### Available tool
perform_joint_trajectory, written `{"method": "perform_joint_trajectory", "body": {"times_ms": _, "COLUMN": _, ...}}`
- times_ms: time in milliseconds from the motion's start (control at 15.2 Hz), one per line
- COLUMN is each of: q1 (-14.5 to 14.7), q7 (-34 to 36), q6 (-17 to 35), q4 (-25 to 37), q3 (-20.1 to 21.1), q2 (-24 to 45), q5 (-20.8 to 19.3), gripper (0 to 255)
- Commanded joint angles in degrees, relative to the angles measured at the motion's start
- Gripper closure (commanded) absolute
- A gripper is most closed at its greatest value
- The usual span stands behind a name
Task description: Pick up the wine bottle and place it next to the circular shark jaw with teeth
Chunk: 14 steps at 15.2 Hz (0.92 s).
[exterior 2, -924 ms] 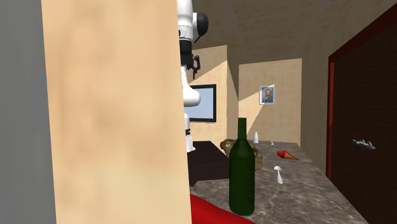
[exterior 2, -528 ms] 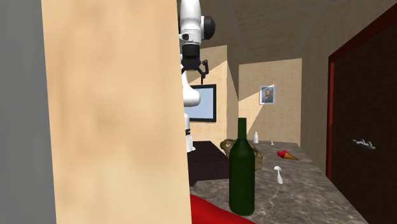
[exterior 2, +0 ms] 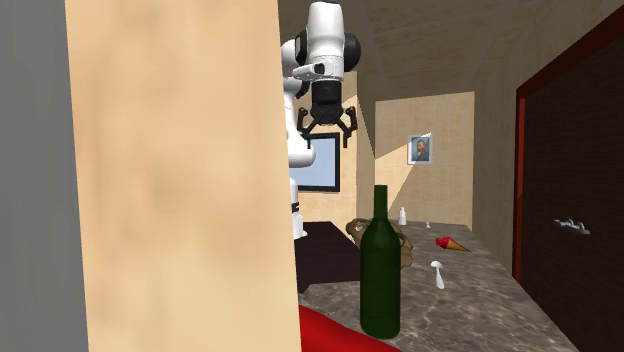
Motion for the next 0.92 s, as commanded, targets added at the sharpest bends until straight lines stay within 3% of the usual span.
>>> {"method": "perform_joint_trajectory", "body": {"times_ms": 0, "q1": 0.5, "q7": 1.7, "q6": 3.0, "q4": 1.0, "q3": 1.3, "q2": 3.5, "q5": 0.6, "gripper": 0}}
{"method": "perform_joint_trajectory", "body": {"times_ms": 660, "q1": 2.5, "q7": 10.0, "q6": 13.8, "q4": 12.3, "q3": 6.0, "q2": 23.4, "q5": -0.6, "gripper": 0}}
{"method": "perform_joint_trajectory", "body": {"times_ms": 858, "q1": 2.7, "q7": 10.4, "q6": 15.7, "q4": 12.0, "q3": 6.2, "q2": 24.8, "q5": -0.8, "gripper": 0}}
